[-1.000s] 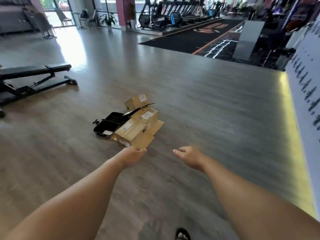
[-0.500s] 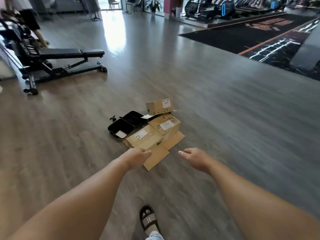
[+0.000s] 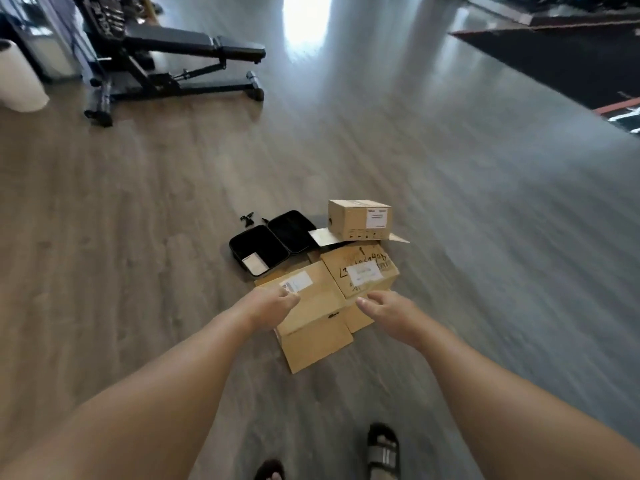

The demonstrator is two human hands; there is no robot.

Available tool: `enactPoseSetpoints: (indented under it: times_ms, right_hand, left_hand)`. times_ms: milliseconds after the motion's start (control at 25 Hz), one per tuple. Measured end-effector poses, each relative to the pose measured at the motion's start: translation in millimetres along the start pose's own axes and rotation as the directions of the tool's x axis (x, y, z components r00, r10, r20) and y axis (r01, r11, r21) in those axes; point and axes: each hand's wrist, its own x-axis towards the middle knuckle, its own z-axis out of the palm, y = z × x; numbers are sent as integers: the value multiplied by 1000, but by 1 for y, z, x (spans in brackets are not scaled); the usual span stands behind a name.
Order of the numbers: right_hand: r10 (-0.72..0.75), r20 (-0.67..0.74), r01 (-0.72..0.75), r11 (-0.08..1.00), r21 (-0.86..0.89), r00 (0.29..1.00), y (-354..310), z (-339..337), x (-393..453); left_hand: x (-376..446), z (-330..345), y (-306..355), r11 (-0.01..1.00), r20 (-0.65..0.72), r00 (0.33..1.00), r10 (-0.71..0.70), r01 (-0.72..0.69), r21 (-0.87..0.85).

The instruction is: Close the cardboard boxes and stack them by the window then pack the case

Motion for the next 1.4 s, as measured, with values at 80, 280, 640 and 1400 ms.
enactPoseSetpoints:
  times_ms: [80,280,640,1400]
  right_hand:
    - [-18,34,18,1000,-20,999,12,-3,57]
    - [-67,121,78,993,-88,990,60,9,193]
    - [-120,177,145,981,-132,977,178,133,411]
    - [-127,-147,100,978,-181,981,187,287,544]
  left_hand:
    - [44,10,-7,997,-22,998,-66,65,-42]
    - [145,55,-31,966,-85,965,-247,238,-101]
    - [322,202,-133,922,-125,916,-380,365,-128]
    - [400,298,-293,725,-483,563,-670,359,-588]
